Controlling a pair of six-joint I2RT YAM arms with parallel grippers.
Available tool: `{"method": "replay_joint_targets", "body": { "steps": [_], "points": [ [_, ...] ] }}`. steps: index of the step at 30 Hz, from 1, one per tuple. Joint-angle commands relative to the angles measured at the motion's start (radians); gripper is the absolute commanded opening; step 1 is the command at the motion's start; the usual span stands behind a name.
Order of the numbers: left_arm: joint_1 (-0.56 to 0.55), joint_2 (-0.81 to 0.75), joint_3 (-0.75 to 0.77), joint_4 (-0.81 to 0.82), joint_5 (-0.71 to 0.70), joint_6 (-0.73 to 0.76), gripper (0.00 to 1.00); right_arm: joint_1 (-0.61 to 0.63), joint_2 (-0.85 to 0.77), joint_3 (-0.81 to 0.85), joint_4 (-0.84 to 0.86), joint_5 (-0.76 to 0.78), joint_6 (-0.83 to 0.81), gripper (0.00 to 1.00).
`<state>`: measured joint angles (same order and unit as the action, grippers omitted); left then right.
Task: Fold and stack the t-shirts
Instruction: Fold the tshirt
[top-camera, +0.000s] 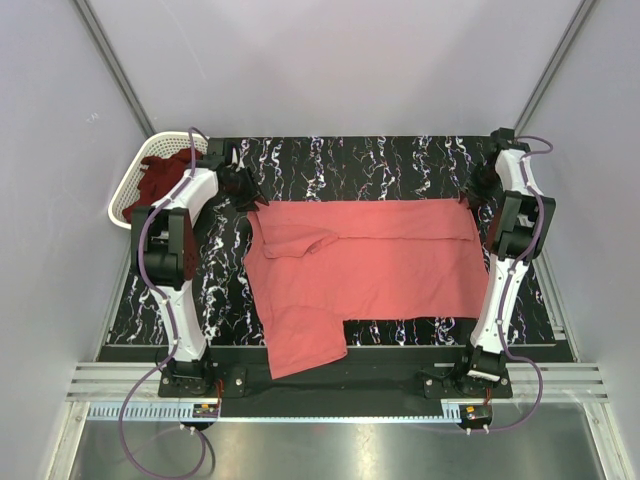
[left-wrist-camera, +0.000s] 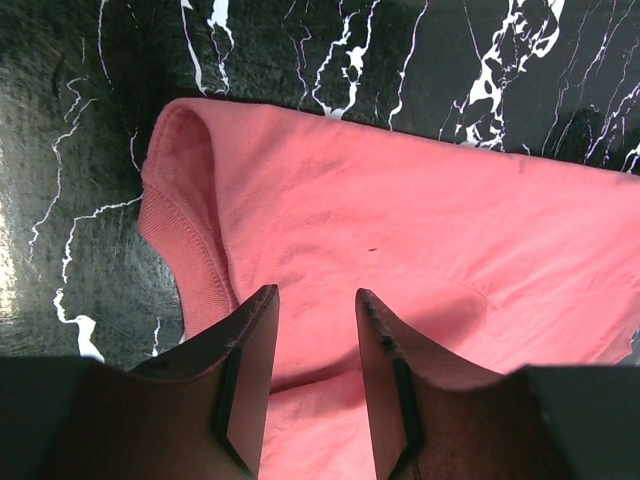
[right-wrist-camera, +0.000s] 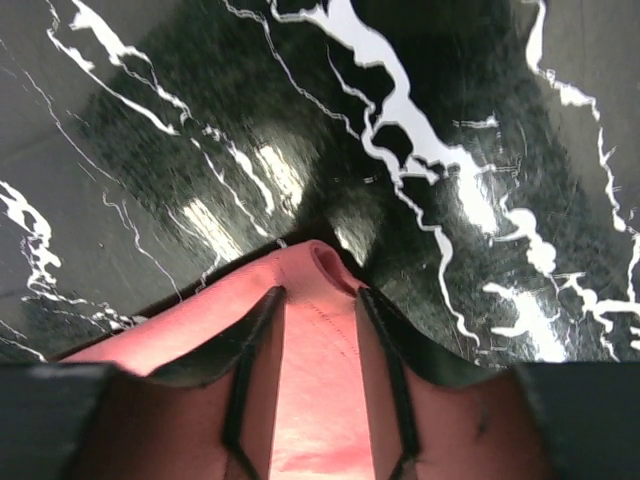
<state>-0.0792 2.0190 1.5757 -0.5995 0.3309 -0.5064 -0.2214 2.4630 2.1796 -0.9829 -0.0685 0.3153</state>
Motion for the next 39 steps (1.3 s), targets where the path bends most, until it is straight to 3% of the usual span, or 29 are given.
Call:
{"method": "replay_joint_targets", "body": {
  "steps": [1,2,5,7,9,11,31,37,39],
  "points": [
    [0.002,-0.013,0.0,0.03,0.033,-0.009,0.41,0.002,0.024,0.065,0.003,0.018,-0.019,0.39],
    [0.002,-0.014,-0.009,0.03,0.033,-0.009,0.41,0.002,0.03,0.077,0.003,0.022,-0.019,0.3],
    [0.002,-0.02,-0.026,0.036,0.028,-0.011,0.4,0.002,0.034,0.106,-0.01,0.035,-0.022,0.19],
    [0.002,-0.023,-0.029,0.038,0.027,-0.011,0.4,0.002,0.031,0.112,-0.016,0.041,-0.028,0.2],
    [0.002,-0.022,-0.034,0.043,0.025,-0.015,0.4,0.002,0.025,0.115,-0.016,0.049,-0.033,0.34],
    [0.002,-0.02,-0.033,0.044,0.025,-0.017,0.4,0.002,0.019,0.117,-0.013,0.05,-0.036,0.35],
    [0.004,-0.011,0.003,0.024,-0.013,-0.018,0.39,0.002,0.093,0.174,-0.008,-0.016,-0.038,0.29],
    [0.012,0.006,0.029,0.006,-0.056,-0.015,0.45,0.002,0.083,0.184,-0.011,-0.01,-0.036,0.27],
    [0.016,0.02,0.04,0.001,-0.064,-0.015,0.45,0.001,0.085,0.193,-0.017,-0.002,-0.036,0.31]
  ]
}}
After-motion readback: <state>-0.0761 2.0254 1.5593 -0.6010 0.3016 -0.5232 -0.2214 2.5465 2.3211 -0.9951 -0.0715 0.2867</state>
